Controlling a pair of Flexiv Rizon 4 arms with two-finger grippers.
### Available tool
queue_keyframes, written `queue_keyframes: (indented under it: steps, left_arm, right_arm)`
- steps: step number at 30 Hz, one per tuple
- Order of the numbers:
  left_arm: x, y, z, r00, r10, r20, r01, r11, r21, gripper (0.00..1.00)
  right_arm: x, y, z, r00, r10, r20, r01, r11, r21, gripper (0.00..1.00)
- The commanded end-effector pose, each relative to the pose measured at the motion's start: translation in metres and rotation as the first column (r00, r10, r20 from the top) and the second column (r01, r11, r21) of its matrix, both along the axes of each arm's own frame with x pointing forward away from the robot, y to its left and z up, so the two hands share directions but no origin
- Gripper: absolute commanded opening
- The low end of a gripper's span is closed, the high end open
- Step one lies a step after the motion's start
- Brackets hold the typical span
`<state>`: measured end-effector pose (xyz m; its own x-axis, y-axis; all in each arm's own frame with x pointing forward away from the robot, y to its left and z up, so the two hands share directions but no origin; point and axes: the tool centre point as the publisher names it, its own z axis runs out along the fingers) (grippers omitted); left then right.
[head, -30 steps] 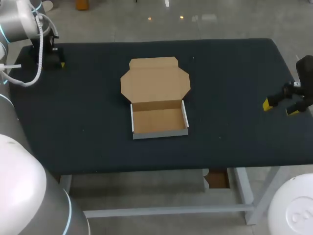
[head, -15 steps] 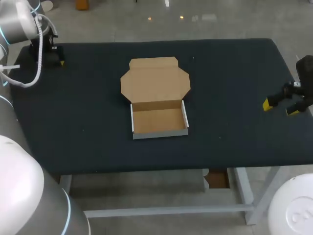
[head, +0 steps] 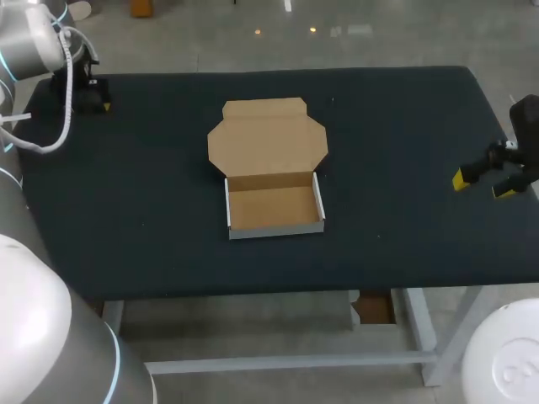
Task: Assemble the packaging by folding the flat box into shape, placing the metal phone stand inside, and closing the box properly
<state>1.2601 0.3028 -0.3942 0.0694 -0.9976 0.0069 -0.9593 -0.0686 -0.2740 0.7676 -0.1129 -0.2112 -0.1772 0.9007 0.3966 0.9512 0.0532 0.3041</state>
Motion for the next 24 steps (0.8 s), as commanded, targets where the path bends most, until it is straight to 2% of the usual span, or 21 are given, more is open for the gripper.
queue_keyframes:
  steps: [1, 19, 24]
  left_arm:
    - [0.014, 0.004, -0.005, 0.986, -0.003, -0.164, 0.0, 1.0, -0.021, 0.95]
    - [0.026, 0.002, -0.008, 0.989, -0.011, -0.15, 0.008, 1.0, -0.022, 0.91]
    - [0.031, 0.004, -0.009, 0.989, -0.004, -0.148, 0.001, 1.0, -0.019, 0.87]
  right_arm:
    - [-0.001, 0.0, 0.002, 1.0, 0.002, -0.003, -0.002, 1.0, 0.001, 1.0]
    - [-0.001, 0.0, 0.002, 1.0, 0.002, -0.003, -0.002, 1.0, 0.001, 1.0]
    - [-0.001, 0.0, 0.002, 1.0, 0.002, -0.003, -0.002, 1.0, 0.001, 1.0]
